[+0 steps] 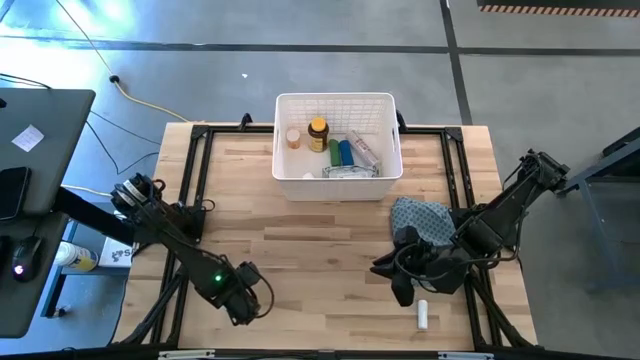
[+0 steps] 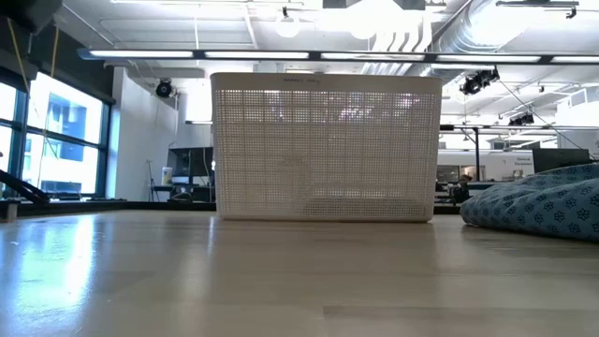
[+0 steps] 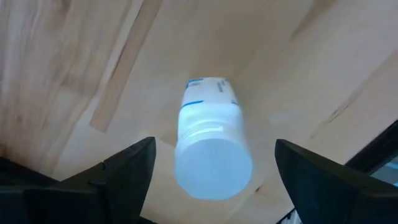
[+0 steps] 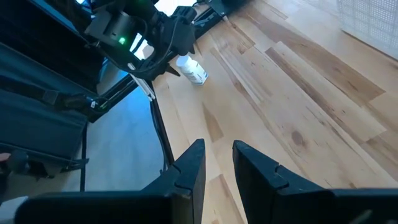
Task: Pick & place medical supplies in basket/bin
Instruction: Put the white and blue medicine bottle into the white bin
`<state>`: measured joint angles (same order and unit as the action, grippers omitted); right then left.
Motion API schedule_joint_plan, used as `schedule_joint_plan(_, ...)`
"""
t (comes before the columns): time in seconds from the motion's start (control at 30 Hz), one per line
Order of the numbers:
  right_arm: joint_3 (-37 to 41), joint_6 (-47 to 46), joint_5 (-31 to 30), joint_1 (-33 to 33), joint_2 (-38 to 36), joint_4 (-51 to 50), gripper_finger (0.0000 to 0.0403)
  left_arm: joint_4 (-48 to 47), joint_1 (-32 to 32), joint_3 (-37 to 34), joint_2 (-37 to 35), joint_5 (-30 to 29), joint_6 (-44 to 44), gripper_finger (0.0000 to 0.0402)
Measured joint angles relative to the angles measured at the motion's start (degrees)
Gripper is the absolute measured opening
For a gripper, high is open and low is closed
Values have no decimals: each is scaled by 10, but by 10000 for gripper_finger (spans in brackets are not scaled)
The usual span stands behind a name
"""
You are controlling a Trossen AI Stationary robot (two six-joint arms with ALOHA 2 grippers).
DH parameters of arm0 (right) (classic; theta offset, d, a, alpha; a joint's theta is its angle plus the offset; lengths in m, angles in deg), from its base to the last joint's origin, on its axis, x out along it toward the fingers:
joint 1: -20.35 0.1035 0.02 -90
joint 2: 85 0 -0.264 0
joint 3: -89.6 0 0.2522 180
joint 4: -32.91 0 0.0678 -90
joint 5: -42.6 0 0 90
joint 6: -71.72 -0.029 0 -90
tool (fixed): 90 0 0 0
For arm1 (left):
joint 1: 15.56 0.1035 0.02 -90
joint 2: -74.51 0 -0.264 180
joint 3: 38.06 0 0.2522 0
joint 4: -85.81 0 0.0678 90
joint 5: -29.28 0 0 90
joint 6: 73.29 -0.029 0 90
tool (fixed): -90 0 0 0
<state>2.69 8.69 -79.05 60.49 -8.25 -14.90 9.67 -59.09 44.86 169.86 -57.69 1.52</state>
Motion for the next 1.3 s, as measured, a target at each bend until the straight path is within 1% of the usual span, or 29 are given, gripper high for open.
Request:
schedule_joint_plan(0.23,0,-1,-2,0,0,0,74,35,0,-43,0,33,4,318)
schedule_joint_plan(0.4,0,0,-4,0,0,-5,74,51,0,-45,0,32,4,290)
schedule_joint_plan(0.53,0,0,-4,0,0,-12,74,66,0,-45,0,30,4,281)
schedule_joint_plan(0.73,0,0,-4,0,0,-25,74,68,0,-45,0,30,4,278)
schedule_joint_plan(0.8,0,0,-3,0,0,-30,74,68,0,-45,0,30,4,270)
schedule_joint_plan(0.87,0,0,-3,0,0,-33,74,68,0,-45,0,30,4,255)
schedule_joint_plan(1.03,0,3,-3,0,0,-35,74,59,0,-45,0,20,5,203)
schedule_joint_plan(1.17,0,4,-1,0,0,-35,74,57,6,-45,0,16,4,204)
schedule_joint_plan(1.3,0,3,13,0,-4,-32,74,43,26,-35,0,36,-5,206)
